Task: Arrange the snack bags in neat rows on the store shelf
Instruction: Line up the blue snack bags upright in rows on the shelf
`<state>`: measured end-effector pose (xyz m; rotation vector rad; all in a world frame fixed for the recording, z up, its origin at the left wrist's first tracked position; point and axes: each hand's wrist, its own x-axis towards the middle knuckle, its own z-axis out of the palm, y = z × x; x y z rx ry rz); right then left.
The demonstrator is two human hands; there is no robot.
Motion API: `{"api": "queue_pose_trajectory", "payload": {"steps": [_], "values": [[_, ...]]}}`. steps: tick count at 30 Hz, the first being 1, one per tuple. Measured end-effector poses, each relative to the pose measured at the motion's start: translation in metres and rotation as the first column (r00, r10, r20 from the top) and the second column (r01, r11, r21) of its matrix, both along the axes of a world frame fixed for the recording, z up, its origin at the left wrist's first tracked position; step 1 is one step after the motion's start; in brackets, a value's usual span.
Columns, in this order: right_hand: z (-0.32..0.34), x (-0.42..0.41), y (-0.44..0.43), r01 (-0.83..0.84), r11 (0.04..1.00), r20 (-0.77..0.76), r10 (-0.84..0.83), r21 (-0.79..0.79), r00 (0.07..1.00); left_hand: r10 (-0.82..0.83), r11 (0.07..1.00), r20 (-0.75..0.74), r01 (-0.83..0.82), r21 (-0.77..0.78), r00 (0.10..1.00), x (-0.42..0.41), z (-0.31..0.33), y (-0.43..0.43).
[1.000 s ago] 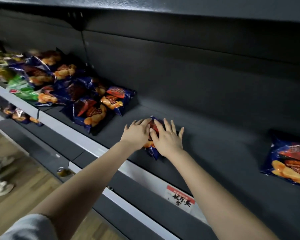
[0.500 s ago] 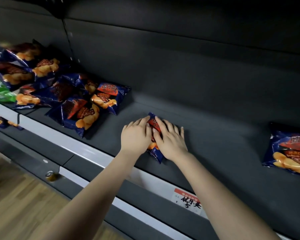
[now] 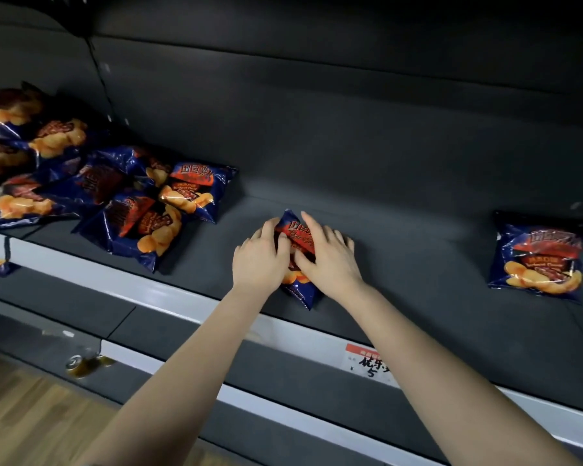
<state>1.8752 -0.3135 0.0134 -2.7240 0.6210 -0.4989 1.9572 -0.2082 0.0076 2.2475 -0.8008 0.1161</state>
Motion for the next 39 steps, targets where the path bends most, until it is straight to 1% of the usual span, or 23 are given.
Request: {"api": "queue_pose_trajectory", "payload": {"steps": [4,6,8,10,12,15,17,18,20,21,24,26,29,33,36,37,39], "values": [[0.01,-0.009,-0.003,-0.042,0.975,0.199,-0.003,0.22,0.98,-0.07,0.997,-0.2,0.064,-0.033,0.977,0.003,0.016,0.003],[0.011,-0.017,-0.006,-0.071,0.96,0.268,-0.004,0.272,0.963,-0.111,0.994,-0.356,0.11,-0.021,0.928,0.011,0.029,-0.001],[0.012,-0.026,-0.009,-0.073,0.972,0.3,0.003,0.222,0.954,-0.181,0.982,-0.487,0.186,-0.038,0.854,0.019,0.038,-0.008],[0.015,-0.034,-0.011,-0.038,0.991,0.332,-0.006,0.126,0.943,-0.245,0.968,-0.549,0.23,-0.097,0.799,0.021,0.044,-0.012],[0.018,-0.048,-0.019,0.062,0.997,0.396,-0.076,0.05,0.915,-0.323,0.946,-0.557,0.278,-0.166,0.765,0.012,0.047,-0.024],[0.021,-0.058,-0.021,0.094,0.995,0.396,-0.103,0.041,0.913,-0.385,0.915,-0.57,0.218,-0.34,0.726,-0.001,0.042,-0.035],[0.019,-0.072,-0.025,0.144,0.989,0.324,-0.128,-0.023,0.937,-0.428,0.881,-0.598,0.164,-0.444,0.678,-0.017,0.04,-0.05],[0.018,-0.081,-0.028,0.172,0.983,0.277,-0.147,-0.065,0.95,-0.465,0.858,-0.611,0.156,-0.489,0.641,-0.027,0.041,-0.058],[0.014,-0.098,-0.033,0.243,0.966,0.205,-0.221,-0.088,0.954,-0.528,0.823,-0.628,0.164,-0.543,0.571,-0.049,0.04,-0.073],[0.013,-0.106,-0.036,0.292,0.953,0.186,-0.274,-0.079,0.944,-0.549,0.814,-0.625,0.183,-0.552,0.555,-0.06,0.039,-0.081],[0.009,-0.131,-0.045,0.433,0.899,0.142,-0.422,-0.059,0.895,-0.592,0.792,-0.589,0.262,-0.551,0.55,-0.096,0.033,-0.101],[0.007,-0.147,-0.05,0.503,0.863,0.141,-0.492,-0.053,0.859,-0.632,0.769,-0.586,0.322,-0.552,0.507,-0.118,0.03,-0.114],[0.005,-0.175,-0.059,0.586,0.807,0.199,-0.565,-0.067,0.801,-0.695,0.719,-0.579,0.415,-0.558,0.426,-0.144,0.028,-0.131],[0.003,-0.213,-0.074,0.675,0.734,0.328,-0.621,-0.075,0.711,-0.756,0.648,-0.557,0.507,-0.568,0.343,-0.173,0.029,-0.152],[0.003,-0.237,-0.085,0.704,0.708,0.361,-0.643,-0.058,0.676,-0.781,0.615,-0.51,0.588,-0.526,0.36,-0.196,0.033,-0.16],[0.002,-0.243,-0.089,0.711,0.7,0.363,-0.649,-0.058,0.668,-0.79,0.603,-0.482,0.624,-0.497,0.38,-0.202,0.033,-0.162],[0.0,-0.255,-0.095,0.72,0.691,0.368,-0.654,-0.065,0.661,-0.795,0.598,-0.403,0.701,-0.389,0.454,-0.21,0.031,-0.167]]}}
